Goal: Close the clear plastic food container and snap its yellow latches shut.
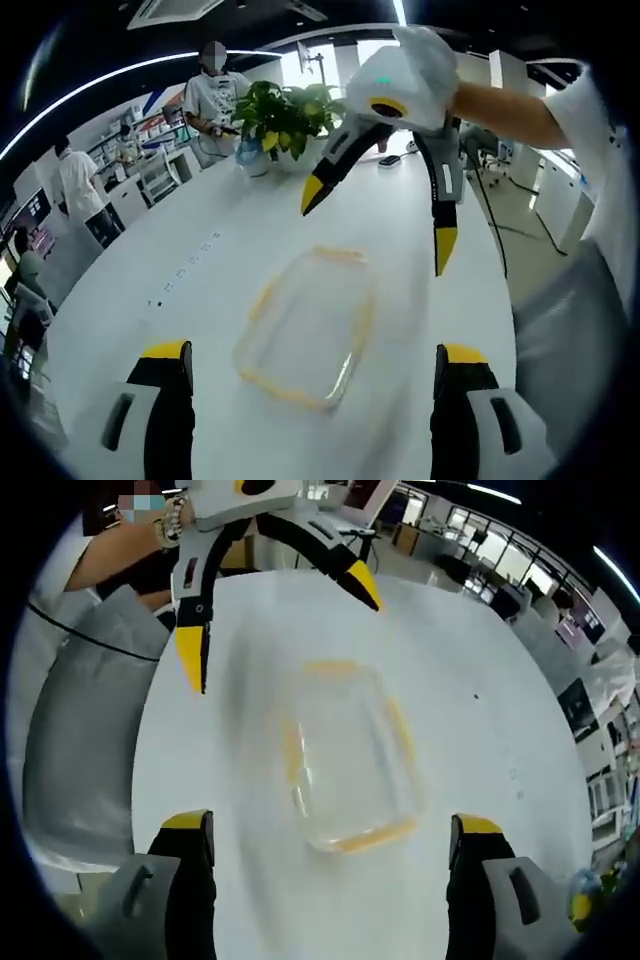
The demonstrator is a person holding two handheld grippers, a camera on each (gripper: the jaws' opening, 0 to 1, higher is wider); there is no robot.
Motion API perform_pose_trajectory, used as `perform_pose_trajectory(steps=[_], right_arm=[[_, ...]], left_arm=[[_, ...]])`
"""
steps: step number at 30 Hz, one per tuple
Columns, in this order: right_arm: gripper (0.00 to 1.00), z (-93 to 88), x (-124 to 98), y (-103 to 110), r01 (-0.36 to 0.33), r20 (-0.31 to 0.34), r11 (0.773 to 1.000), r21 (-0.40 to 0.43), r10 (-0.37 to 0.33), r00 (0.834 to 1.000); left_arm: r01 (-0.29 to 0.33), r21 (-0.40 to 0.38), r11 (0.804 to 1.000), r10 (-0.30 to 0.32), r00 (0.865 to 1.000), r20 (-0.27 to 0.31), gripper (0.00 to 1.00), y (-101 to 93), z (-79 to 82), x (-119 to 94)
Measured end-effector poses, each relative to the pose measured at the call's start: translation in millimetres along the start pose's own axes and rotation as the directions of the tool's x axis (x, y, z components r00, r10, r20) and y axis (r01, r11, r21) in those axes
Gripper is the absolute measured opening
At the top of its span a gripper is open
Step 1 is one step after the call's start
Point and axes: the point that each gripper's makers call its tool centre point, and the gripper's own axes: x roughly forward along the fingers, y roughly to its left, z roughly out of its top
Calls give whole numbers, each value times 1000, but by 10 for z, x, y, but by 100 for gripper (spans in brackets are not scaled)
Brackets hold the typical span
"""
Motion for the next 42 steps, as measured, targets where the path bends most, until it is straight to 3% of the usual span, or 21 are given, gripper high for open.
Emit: perform_pose_trajectory(steps=[6, 15, 25, 34, 37, 42], right_arm=[[94, 7, -76, 79, 22, 16, 1000, 19, -22, 1000], [93, 57, -159, 262, 43, 43, 999, 31, -44, 998], [92, 296, -282, 551, 78, 137, 996, 52, -84, 987], [90, 523, -321, 842, 104, 252, 986, 129, -134, 958], [89, 592, -359, 883, 135, 302, 974, 182, -186, 935], [89, 621, -360, 992, 158, 339, 956, 247, -238, 910]], left_arm=[[-13, -24, 1000, 15, 998, 58, 99, -122, 21, -154], [-58, -37, 998, 61, 995, 79, 99, -275, -80, -405], [-93, -111, 989, 107, 985, 132, 98, -423, -236, -725], [-164, -189, 968, 200, 961, 189, 97, -378, -410, -1034], [-187, -200, 962, 226, 955, 192, 97, -401, -480, -1139], [-224, -220, 950, 270, 940, 210, 96, -444, -582, -1284]])
